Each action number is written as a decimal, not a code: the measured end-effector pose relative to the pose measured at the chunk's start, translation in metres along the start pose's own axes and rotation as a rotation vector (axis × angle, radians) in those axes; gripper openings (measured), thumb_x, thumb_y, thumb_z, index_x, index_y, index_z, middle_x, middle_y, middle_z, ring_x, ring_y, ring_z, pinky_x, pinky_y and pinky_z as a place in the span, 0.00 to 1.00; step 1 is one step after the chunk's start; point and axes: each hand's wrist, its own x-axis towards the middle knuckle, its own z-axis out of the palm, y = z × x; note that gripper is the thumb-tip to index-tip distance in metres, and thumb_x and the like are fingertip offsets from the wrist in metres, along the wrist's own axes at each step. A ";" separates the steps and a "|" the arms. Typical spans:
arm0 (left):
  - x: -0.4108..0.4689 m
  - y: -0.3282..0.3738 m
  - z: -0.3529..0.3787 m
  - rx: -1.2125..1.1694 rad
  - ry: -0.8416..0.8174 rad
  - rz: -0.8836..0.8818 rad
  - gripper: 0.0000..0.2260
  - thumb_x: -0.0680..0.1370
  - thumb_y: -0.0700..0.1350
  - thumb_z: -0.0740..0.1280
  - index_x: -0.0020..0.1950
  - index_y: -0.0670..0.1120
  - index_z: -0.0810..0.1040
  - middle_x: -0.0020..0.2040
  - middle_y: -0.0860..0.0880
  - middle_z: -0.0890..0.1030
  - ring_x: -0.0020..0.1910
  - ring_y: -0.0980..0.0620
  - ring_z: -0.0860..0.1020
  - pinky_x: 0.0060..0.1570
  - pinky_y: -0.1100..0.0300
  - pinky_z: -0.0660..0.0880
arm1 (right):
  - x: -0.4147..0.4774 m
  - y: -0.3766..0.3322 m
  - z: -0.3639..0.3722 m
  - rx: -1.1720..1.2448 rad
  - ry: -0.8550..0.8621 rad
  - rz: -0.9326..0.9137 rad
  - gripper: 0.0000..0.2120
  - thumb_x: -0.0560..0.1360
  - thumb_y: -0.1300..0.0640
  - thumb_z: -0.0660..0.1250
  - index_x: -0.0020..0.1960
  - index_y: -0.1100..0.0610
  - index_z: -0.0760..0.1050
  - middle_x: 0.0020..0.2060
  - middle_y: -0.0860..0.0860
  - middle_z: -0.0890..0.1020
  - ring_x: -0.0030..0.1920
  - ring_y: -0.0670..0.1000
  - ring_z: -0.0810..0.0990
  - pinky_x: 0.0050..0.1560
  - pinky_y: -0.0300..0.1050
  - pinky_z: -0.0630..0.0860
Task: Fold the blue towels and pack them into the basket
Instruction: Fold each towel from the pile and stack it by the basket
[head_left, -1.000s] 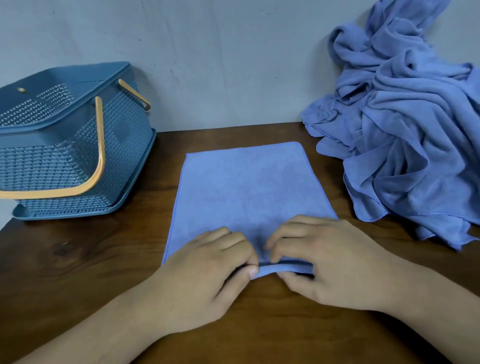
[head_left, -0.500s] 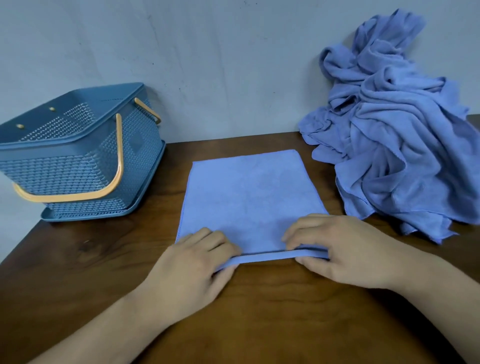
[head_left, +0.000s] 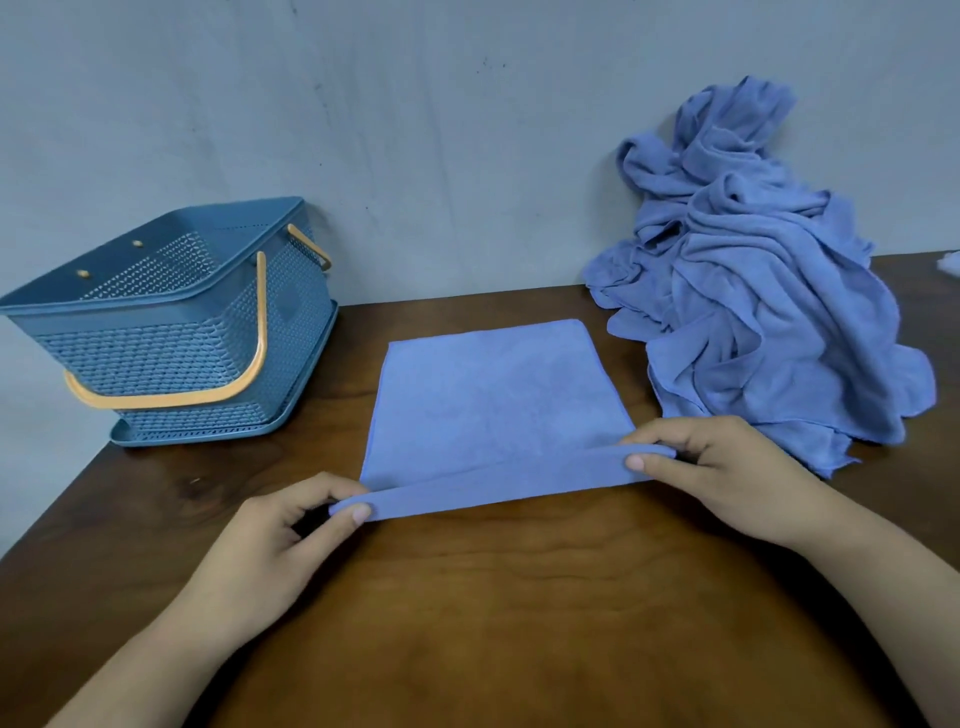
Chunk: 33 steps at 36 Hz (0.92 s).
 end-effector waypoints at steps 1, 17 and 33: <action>0.000 -0.001 0.000 -0.024 0.000 -0.003 0.08 0.84 0.56 0.71 0.59 0.55 0.85 0.53 0.55 0.87 0.50 0.58 0.85 0.51 0.66 0.78 | 0.000 0.001 -0.001 0.040 0.005 0.003 0.10 0.82 0.43 0.69 0.60 0.42 0.85 0.52 0.46 0.87 0.52 0.49 0.86 0.57 0.53 0.80; 0.028 0.011 -0.009 -0.330 0.101 0.004 0.11 0.82 0.49 0.73 0.65 0.54 0.83 0.50 0.51 0.88 0.50 0.58 0.84 0.52 0.70 0.76 | 0.014 -0.007 -0.009 0.442 0.058 0.109 0.15 0.82 0.47 0.70 0.66 0.48 0.83 0.60 0.51 0.87 0.65 0.52 0.84 0.70 0.53 0.78; 0.195 -0.033 0.022 -0.257 0.243 -0.280 0.15 0.84 0.56 0.68 0.69 0.56 0.72 0.54 0.56 0.84 0.56 0.56 0.83 0.53 0.58 0.74 | 0.159 0.012 0.004 0.217 0.382 0.355 0.17 0.84 0.46 0.65 0.72 0.41 0.70 0.51 0.47 0.81 0.48 0.43 0.79 0.45 0.39 0.72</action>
